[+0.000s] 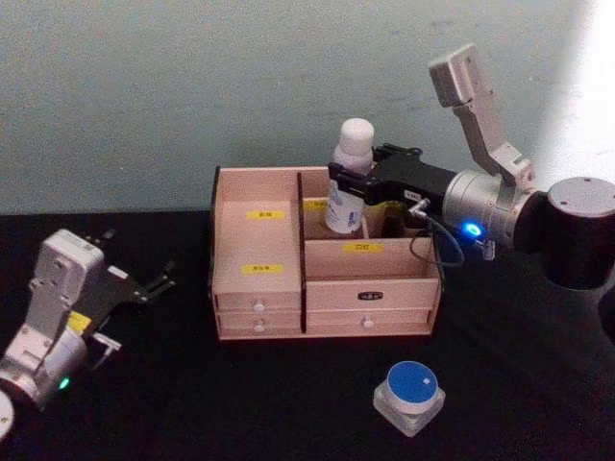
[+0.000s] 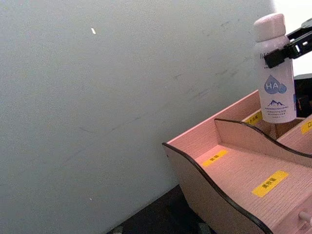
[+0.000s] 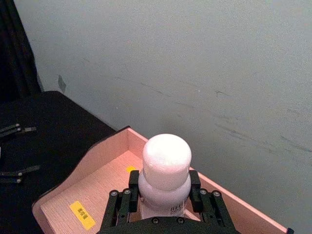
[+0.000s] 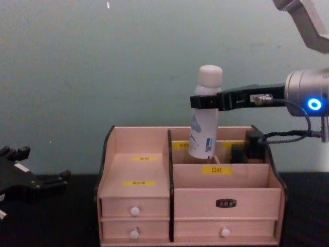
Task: Pick up the facial cleanser and watermelon frost from the table and place them into the tiered storage box.
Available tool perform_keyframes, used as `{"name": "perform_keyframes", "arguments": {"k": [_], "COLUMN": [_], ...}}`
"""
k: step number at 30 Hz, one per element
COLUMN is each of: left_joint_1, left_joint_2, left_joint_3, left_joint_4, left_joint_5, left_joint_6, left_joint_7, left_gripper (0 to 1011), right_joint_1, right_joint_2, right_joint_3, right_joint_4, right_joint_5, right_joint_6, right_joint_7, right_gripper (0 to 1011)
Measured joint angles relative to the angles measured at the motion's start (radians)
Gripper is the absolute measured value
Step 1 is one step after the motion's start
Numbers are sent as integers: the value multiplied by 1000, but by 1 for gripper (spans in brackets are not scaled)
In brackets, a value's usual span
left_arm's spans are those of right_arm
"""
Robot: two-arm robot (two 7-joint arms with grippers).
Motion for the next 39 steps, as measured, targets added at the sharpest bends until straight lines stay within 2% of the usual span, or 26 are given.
{"name": "perform_keyframes", "arguments": {"k": [39], "left_joint_1": [0], "left_joint_2": [0], "left_joint_3": [0], "left_joint_4": [0], "left_joint_5": [0], "left_joint_6": [0], "left_joint_7": [0], "left_gripper": [1001], "right_joint_1": [12], "right_joint_2": [-41], "right_joint_3": [0], "right_joint_4": [103], "right_joint_5": [-49], "right_joint_6": [-20], "right_joint_7": [12], "right_gripper": [601]}}
